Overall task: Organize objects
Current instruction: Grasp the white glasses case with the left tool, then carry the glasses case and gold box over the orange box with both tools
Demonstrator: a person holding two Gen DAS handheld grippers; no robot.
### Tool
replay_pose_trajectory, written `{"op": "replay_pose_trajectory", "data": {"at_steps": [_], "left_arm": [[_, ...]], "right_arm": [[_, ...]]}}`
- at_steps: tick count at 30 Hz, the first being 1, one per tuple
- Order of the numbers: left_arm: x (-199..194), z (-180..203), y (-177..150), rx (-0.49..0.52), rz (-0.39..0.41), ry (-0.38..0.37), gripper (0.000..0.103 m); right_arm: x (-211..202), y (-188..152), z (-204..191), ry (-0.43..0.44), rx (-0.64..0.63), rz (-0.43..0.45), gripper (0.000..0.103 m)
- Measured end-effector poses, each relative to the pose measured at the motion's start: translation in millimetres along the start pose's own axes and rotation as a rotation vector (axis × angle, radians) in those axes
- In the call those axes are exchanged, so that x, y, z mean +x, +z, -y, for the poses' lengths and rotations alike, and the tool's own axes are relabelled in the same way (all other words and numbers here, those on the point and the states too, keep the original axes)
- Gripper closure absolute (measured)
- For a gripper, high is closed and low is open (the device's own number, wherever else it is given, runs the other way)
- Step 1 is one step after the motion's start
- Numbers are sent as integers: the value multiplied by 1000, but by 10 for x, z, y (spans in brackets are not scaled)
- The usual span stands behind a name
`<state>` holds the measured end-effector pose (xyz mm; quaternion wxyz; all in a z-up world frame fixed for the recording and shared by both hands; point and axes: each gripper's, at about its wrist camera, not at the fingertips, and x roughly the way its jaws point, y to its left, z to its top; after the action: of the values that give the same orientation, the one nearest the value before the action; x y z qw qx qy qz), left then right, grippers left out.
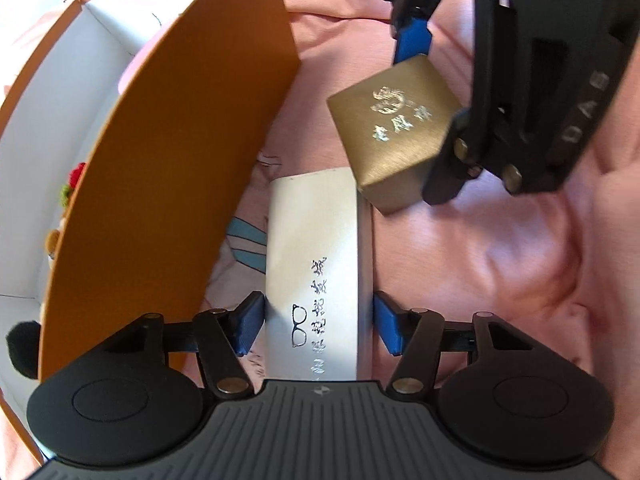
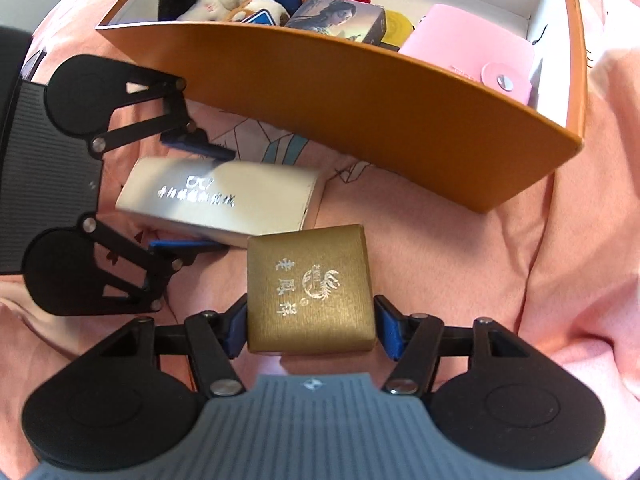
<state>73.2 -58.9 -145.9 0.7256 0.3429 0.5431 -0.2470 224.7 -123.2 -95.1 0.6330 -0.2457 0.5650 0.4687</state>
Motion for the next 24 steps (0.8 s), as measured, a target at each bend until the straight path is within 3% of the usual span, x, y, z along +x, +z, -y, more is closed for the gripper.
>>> {"op": "replay_pose_trajectory", "data": {"at_steps": [5, 10, 18, 19, 24], "left_arm": [[-35, 8, 21, 6, 3, -22, 31], [-9, -99, 81, -29, -6, -94, 28], [74, -123, 121, -81, -9, -154, 29], [76, -137, 117, -102, -10, -171, 33], [-26, -59, 97, -132, 14, -140, 35]], "right_arm": [[-31, -19, 15, 7, 3, -4, 38], [-76, 17, -13, 1, -46, -6, 37], [21, 142, 33, 34, -53, -32, 37], [22, 141, 31, 35, -54, -35, 37], [-8, 113, -42, 21, -75, -24, 38]]}}
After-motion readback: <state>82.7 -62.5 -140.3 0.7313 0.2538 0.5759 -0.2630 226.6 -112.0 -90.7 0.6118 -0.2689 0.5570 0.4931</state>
